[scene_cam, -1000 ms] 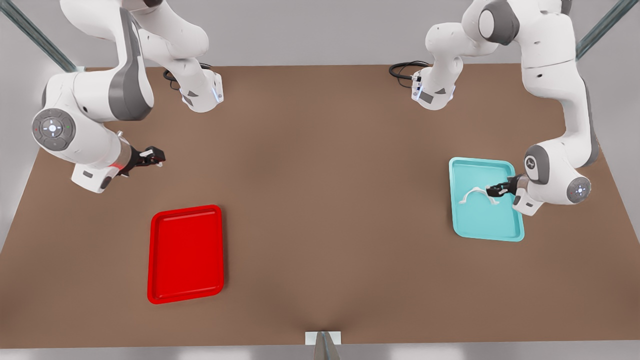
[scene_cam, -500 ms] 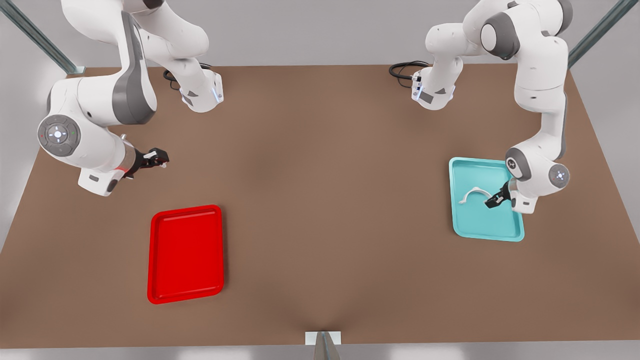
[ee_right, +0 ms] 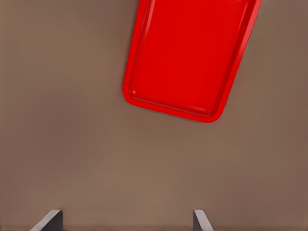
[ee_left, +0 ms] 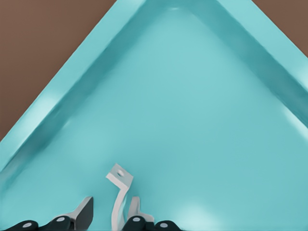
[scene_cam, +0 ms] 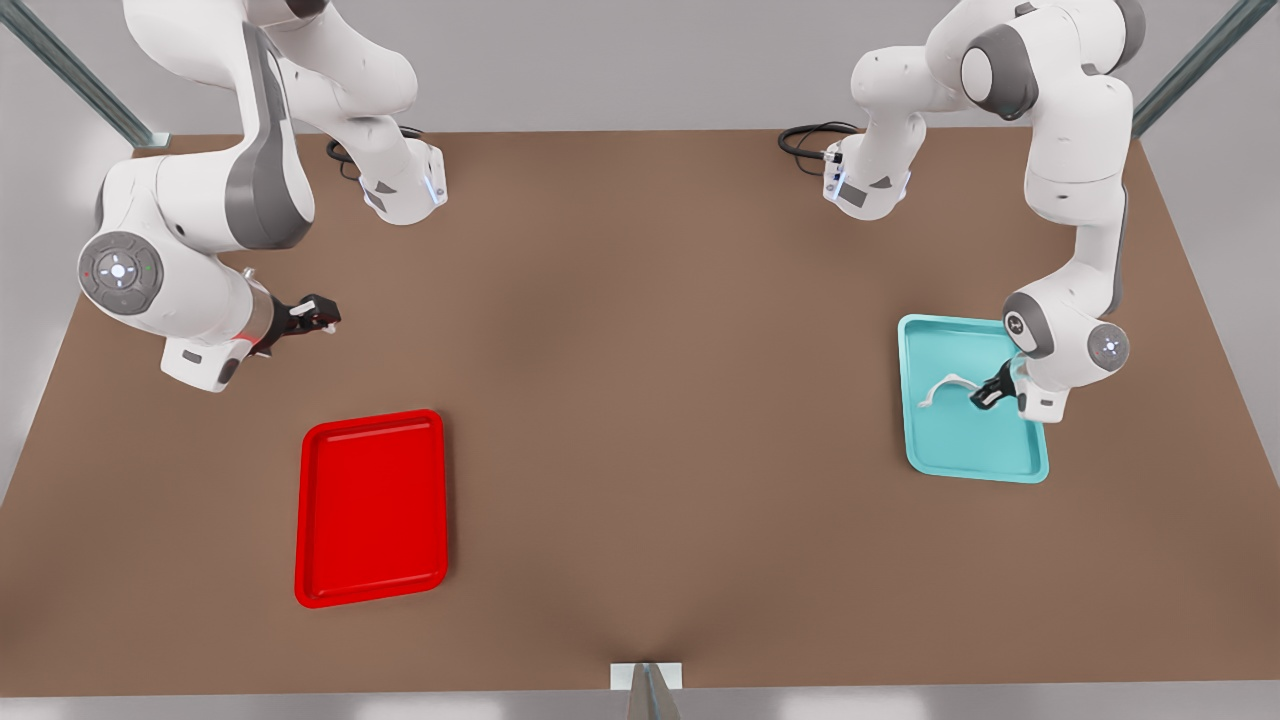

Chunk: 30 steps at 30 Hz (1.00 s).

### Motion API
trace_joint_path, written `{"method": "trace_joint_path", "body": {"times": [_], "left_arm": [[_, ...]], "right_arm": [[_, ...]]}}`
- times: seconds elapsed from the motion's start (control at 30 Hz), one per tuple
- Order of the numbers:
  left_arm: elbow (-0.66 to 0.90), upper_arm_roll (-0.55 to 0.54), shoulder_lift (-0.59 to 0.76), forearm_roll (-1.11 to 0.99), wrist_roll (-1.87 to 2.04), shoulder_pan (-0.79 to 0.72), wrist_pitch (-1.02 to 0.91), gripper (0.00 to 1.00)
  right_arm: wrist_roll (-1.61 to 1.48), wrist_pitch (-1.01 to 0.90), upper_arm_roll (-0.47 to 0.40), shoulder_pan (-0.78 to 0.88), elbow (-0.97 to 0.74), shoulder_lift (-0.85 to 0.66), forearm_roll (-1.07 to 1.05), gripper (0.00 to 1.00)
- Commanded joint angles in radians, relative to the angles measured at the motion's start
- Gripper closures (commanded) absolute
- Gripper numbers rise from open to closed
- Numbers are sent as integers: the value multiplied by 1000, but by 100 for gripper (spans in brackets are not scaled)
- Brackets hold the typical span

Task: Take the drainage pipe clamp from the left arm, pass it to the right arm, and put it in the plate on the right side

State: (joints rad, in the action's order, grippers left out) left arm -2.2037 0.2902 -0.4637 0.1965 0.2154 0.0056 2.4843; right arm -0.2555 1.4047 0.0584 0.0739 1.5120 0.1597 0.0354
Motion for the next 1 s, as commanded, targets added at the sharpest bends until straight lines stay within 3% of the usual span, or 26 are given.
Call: {"method": "trace_joint_path", "body": {"times": [0.0,0.07,0.27,0.53,0.63,0.67,0.73,0.83,0.9,0.97], "left_arm": [[-1,0,2,9,18,0,-4,69],[2,-2,5,9,19,0,-27,79],[9,-2,5,6,10,-1,-27,79],[10,-2,117,8,19,-16,-62,79],[15,-2,204,8,30,-56,-100,79],[19,-5,224,8,32,-75,-108,79],[53,-37,247,9,39,-108,-150,79],[75,-106,246,9,39,-191,-162,79],[180,-198,214,8,50,-194,-268,79],[272,-295,142,3,102,-196,-280,79]], "right_arm": [[-10,-3,0,1,0,0,0,0],[-10,-3,1,1,0,0,0,0],[-8,-3,1,3,-1,1,-2,0],[2,10,9,61,-12,9,6,0],[-56,16,14,105,-82,81,-97,0],[-59,25,14,196,-157,156,-94,0],[-59,91,15,271,-170,195,-118,0],[-293,305,30,363,-179,268,-121,0],[-528,488,46,417,-170,317,-120,0],[-671,554,55,451,-177,354,-120,0]]}}
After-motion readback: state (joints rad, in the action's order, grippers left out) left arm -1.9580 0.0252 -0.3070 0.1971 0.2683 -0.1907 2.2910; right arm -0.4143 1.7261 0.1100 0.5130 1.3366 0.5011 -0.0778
